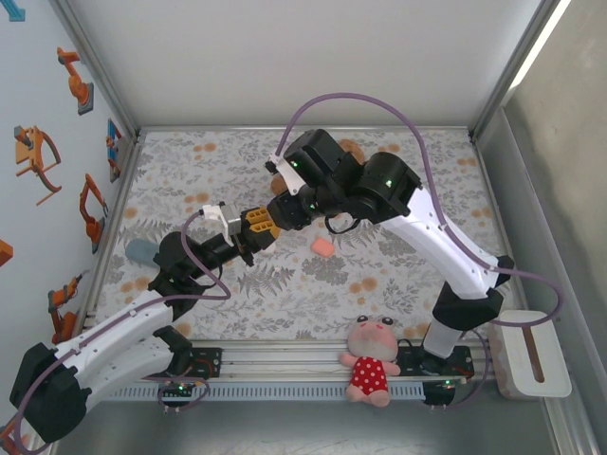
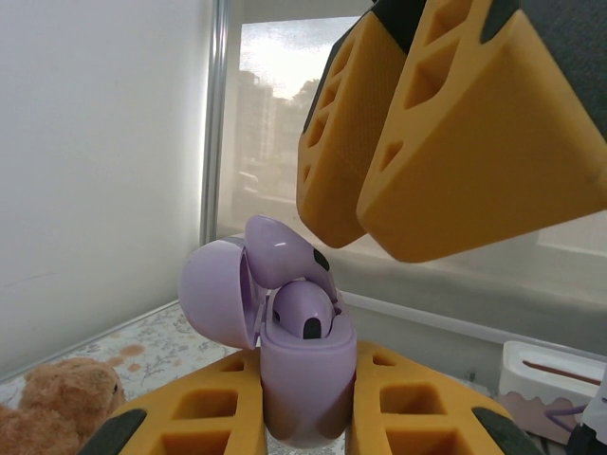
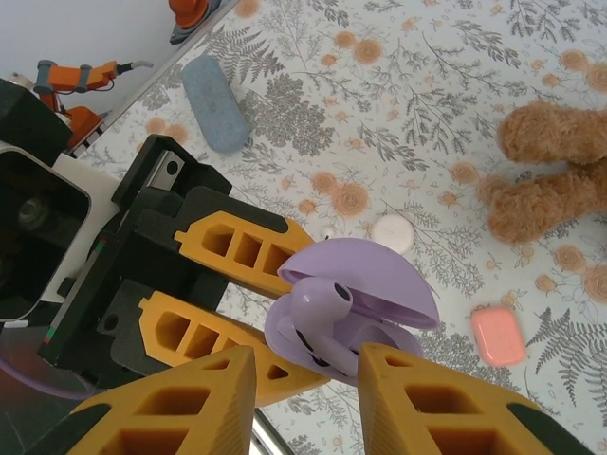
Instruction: Insert wireless bluetooth earbuds into charging case
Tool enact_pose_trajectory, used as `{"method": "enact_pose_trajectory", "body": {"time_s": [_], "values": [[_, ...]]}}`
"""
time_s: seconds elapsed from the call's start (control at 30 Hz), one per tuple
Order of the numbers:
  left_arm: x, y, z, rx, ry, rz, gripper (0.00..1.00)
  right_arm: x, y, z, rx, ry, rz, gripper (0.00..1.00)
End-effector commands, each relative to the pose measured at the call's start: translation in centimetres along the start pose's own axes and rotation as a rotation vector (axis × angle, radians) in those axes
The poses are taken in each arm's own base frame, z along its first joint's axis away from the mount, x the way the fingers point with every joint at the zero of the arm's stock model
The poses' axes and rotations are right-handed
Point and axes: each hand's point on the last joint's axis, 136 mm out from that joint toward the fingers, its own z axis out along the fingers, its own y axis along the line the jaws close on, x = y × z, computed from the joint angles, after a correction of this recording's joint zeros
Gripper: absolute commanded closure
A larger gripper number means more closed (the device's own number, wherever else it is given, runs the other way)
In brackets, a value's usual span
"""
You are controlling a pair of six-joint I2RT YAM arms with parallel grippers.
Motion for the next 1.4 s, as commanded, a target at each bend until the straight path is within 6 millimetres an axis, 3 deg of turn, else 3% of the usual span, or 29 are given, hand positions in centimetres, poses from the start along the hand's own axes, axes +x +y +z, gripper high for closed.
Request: {"method": "enact_pose_trajectory", "body": {"time_s": [0.0,0.6,1.37], "values": [[-0.9,-0.7,-0.1,0.023,-0.032,0.031,0.99,-0.6,0.1,-0.3,0.012,-0.023,-0.026,0.67],[-1.0,-0.7,-0.2,0.019,-0.033,0.034,0.99,-0.4,-0.2,0.5,0.032,-0.006,-0.038,0.74],[-1.2,-0.7,-0.3,0.02,-0.037,0.027,0.99,-1.1,-0.6,-1.3,0.033,-0.11,-0.058,0.82]]}}
